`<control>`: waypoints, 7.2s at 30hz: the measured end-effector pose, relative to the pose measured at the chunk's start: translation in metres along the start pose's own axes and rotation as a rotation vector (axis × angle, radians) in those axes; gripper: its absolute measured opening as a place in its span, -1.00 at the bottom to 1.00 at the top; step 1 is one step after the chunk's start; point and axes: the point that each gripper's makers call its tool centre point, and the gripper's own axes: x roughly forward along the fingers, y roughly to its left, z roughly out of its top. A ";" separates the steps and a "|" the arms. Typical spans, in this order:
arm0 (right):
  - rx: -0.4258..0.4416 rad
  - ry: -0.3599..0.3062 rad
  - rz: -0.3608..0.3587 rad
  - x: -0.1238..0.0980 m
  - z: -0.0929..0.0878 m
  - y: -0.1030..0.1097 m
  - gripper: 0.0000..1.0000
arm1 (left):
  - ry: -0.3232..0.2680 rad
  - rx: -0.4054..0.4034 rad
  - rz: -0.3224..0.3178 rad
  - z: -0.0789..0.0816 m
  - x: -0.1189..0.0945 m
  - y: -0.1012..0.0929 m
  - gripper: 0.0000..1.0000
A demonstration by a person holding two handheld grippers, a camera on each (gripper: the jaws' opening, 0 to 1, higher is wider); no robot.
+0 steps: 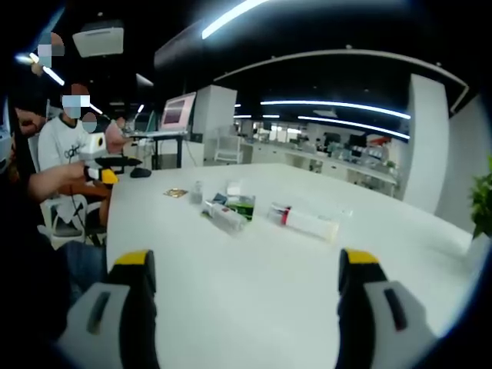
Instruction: Arrange the skincare products in the storage area until every visible bottle or jar stands upright without overlapping.
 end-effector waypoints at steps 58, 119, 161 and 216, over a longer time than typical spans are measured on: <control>-0.112 0.068 -0.037 -0.002 0.019 -0.026 0.94 | 0.004 -0.004 -0.012 -0.002 0.003 -0.005 0.99; -0.452 0.292 0.023 0.138 0.032 -0.119 0.85 | -0.006 -0.025 -0.045 -0.006 0.032 -0.018 0.99; -0.475 0.338 0.099 0.202 0.013 -0.121 0.82 | 0.004 -0.025 -0.059 -0.010 0.038 -0.021 0.99; -0.538 0.436 0.254 0.245 -0.008 -0.094 0.17 | 0.020 -0.032 -0.063 -0.015 0.040 -0.018 0.99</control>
